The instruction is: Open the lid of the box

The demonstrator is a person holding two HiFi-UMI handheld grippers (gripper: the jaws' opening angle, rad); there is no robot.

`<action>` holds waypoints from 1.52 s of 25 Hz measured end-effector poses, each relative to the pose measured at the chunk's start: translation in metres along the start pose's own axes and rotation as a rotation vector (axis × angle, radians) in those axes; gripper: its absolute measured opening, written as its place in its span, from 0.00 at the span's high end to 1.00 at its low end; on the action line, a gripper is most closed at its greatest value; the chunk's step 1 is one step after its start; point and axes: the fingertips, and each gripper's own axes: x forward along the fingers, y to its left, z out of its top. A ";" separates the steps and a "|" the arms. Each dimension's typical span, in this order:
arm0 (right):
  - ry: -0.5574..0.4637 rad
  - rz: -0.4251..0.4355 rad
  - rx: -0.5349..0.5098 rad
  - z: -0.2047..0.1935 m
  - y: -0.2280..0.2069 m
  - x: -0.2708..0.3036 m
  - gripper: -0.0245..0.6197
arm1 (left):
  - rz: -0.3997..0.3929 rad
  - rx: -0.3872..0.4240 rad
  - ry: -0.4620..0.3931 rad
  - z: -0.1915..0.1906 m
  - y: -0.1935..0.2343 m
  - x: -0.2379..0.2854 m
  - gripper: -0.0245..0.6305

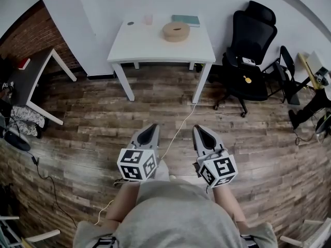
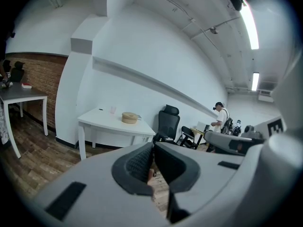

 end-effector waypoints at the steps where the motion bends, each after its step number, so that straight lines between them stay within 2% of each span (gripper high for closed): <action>1: -0.003 0.001 0.001 0.001 0.000 0.000 0.96 | -0.001 0.000 0.002 0.000 0.000 0.000 0.94; 8: 0.000 -0.004 0.020 -0.002 -0.013 0.013 0.96 | -0.005 -0.006 -0.003 0.004 0.006 0.018 0.94; 16: 0.009 -0.044 0.032 -0.002 -0.046 0.059 0.96 | -0.024 -0.013 0.011 0.016 0.036 0.073 0.94; 21: 0.013 -0.055 0.020 0.006 -0.069 0.112 0.96 | -0.044 0.001 0.033 0.033 0.062 0.122 0.94; 30: 0.000 -0.058 0.000 0.033 -0.100 0.227 0.96 | -0.098 0.056 0.058 0.088 0.116 0.207 0.94; 38: 0.035 -0.074 -0.007 0.040 -0.120 0.309 0.96 | -0.132 0.069 0.078 0.122 0.166 0.269 0.94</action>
